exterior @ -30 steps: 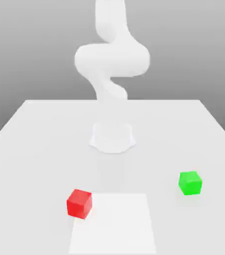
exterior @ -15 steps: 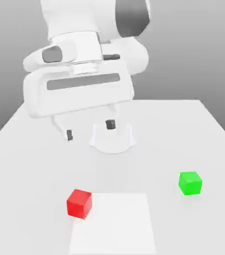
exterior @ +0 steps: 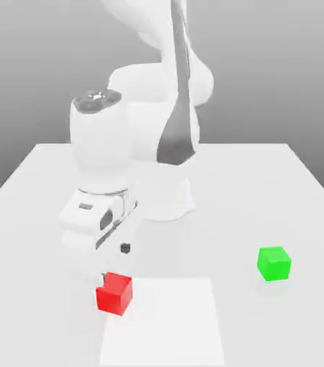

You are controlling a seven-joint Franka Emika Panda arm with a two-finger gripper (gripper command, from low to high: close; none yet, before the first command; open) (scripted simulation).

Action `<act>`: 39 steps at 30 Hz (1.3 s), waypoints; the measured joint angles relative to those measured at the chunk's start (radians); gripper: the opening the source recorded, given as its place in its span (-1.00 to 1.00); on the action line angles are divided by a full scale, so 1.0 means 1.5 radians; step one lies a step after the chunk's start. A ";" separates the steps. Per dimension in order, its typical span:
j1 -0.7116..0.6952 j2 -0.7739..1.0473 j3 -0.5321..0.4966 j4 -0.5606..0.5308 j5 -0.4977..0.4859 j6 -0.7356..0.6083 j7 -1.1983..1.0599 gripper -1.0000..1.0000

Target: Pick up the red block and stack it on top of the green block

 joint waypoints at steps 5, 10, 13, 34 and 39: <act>0.004 0.043 0.026 0.011 0.061 0.032 -0.050 0.00; -0.027 0.096 0.079 0.021 0.155 0.068 -0.119 0.00; -0.066 0.130 0.131 0.026 0.213 0.092 -0.162 0.00; -0.018 0.050 0.049 0.012 0.067 0.036 -0.055 -1.00; -0.020 0.006 0.035 0.000 0.000 0.004 -0.005 -1.00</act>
